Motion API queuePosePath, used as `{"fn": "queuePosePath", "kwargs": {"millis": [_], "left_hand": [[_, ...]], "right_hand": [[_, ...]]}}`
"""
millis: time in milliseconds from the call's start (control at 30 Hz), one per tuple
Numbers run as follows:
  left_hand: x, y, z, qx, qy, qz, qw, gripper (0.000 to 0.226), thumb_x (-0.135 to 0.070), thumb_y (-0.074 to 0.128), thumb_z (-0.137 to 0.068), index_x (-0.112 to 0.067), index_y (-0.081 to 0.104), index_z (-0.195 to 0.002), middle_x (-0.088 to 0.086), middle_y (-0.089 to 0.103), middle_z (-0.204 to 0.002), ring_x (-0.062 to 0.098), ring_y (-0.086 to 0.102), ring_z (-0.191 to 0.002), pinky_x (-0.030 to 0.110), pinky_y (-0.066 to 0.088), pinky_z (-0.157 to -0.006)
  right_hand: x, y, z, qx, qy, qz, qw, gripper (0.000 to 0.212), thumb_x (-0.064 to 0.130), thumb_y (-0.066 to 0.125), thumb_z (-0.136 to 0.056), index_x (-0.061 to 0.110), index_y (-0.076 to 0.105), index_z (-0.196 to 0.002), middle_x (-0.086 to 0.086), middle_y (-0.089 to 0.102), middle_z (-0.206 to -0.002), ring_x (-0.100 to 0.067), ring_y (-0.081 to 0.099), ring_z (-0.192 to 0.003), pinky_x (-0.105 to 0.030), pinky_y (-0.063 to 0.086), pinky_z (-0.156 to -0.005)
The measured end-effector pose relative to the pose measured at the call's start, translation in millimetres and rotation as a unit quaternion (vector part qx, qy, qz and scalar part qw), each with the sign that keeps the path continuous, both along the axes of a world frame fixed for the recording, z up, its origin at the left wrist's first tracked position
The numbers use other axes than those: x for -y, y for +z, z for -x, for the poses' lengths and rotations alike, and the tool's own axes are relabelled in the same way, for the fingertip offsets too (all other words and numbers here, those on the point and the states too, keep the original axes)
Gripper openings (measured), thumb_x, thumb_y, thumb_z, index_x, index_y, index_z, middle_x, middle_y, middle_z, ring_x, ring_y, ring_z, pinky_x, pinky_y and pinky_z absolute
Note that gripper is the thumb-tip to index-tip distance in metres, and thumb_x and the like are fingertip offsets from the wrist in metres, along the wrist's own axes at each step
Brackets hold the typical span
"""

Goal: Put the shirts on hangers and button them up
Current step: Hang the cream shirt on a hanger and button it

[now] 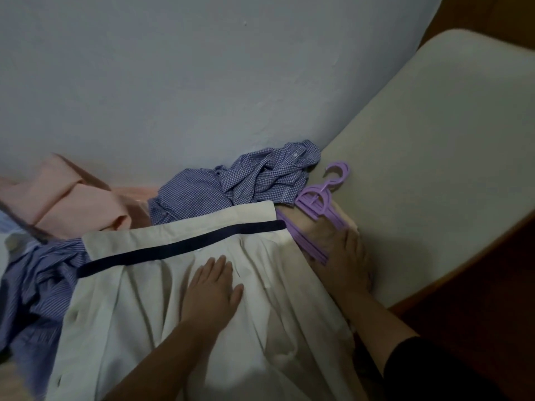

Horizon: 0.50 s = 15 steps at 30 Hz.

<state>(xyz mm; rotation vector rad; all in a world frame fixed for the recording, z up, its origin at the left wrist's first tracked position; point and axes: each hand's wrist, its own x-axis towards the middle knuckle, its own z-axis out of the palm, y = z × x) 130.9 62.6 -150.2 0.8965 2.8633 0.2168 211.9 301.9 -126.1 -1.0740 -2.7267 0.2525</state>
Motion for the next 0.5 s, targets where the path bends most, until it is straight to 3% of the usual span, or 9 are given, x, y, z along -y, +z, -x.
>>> {"fn": "queuePosePath", "kwargs": {"millis": [100, 233, 367, 500], "left_hand": [[-1, 0, 0, 0.012, 0.000, 0.008, 1.000, 0.063, -0.049, 0.022, -0.100, -0.016, 0.014, -0.153, 0.002, 0.008, -0.161, 0.017, 0.003, -0.148, 0.029, -0.002, -0.116], [-1, 3, 1, 0.025, 0.001, 0.015, 1.000, 0.062, -0.048, 0.023, -0.100, -0.016, 0.015, -0.152, 0.002, 0.010, -0.161, 0.017, 0.006, -0.148, 0.031, 0.003, -0.119], [-2, 7, 2, 0.028, -0.006, 0.023, 0.999, 0.062, -0.048, 0.026, -0.100, -0.016, 0.017, -0.152, 0.002, 0.013, -0.160, 0.017, 0.009, -0.147, 0.031, 0.005, -0.118], [-2, 9, 5, 0.034, -0.013, 0.031, 0.999, 0.062, -0.048, 0.026, -0.100, -0.016, 0.018, -0.152, 0.002, 0.014, -0.160, 0.018, 0.011, -0.147, 0.031, 0.006, -0.118]], "right_hand": [[2, -4, 0, 0.000, -0.013, 0.030, 0.999, 0.096, 0.038, 0.088, -0.053, -0.015, 0.049, -0.123, -0.034, 0.056, -0.116, -0.048, 0.057, -0.104, -0.056, 0.049, -0.086], [7, 5, -1, -0.019, -0.022, 0.012, 1.000, 0.095, 0.038, 0.079, -0.066, -0.009, 0.037, -0.136, -0.030, 0.047, -0.129, -0.045, 0.048, -0.116, -0.054, 0.040, -0.094], [19, 19, 0, -0.002, -0.062, -0.008, 0.998, 0.097, 0.037, 0.080, -0.060, -0.002, 0.037, -0.138, -0.025, 0.047, -0.128, -0.041, 0.048, -0.111, -0.052, 0.040, -0.085], [22, 32, -1, -0.031, -0.107, -0.014, 0.994, 0.090, 0.027, 0.073, -0.066, 0.002, 0.031, -0.142, -0.020, 0.038, -0.139, -0.036, 0.040, -0.121, -0.050, 0.034, -0.089]]}}
